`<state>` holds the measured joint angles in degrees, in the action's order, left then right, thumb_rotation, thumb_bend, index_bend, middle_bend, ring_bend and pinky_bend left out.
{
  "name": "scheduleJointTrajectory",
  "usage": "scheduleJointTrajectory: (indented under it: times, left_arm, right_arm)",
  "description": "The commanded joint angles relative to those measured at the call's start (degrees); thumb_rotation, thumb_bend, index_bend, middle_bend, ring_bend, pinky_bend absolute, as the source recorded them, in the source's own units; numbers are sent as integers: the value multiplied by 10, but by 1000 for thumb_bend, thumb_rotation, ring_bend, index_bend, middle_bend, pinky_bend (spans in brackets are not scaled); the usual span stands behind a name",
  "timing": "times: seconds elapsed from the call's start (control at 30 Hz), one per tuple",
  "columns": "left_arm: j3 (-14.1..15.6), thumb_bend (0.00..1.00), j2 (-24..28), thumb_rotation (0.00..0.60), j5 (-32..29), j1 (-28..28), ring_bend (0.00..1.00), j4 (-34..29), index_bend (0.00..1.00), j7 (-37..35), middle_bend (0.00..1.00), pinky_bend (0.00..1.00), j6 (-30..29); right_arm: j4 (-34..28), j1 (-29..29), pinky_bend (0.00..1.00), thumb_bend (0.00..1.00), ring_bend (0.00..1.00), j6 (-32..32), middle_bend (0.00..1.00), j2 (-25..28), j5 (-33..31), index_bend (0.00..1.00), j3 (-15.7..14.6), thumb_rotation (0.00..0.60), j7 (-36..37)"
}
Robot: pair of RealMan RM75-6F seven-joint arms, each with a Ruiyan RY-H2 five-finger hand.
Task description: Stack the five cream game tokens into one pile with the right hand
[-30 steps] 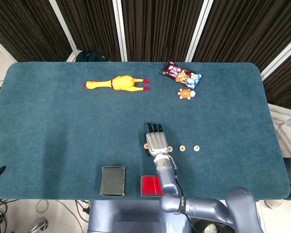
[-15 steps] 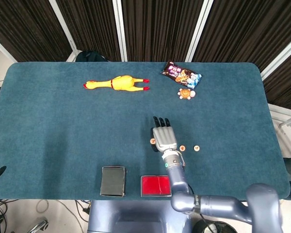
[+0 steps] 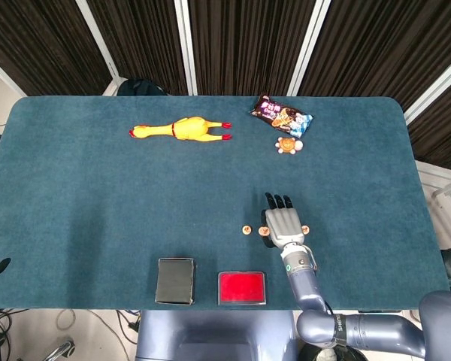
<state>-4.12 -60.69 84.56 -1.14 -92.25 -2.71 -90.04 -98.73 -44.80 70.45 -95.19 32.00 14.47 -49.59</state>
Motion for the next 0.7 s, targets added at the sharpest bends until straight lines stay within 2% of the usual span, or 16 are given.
scheduleJointTrajectory:
  times: [0.03, 0.7]
  left_arm:
    - [0, 122, 0, 600, 0, 0, 0, 0, 124, 0, 0, 29, 0]
    - [-1, 122, 0, 600, -2, 0, 0, 2, 124, -1, 0, 29, 1]
  right_arm:
    - [11, 1, 0, 387, 0, -2, 0, -4, 2, 554, -5, 600, 8]
    - [92, -12, 0, 388, 0, -20, 0, -43, -18, 554, -6, 600, 21]
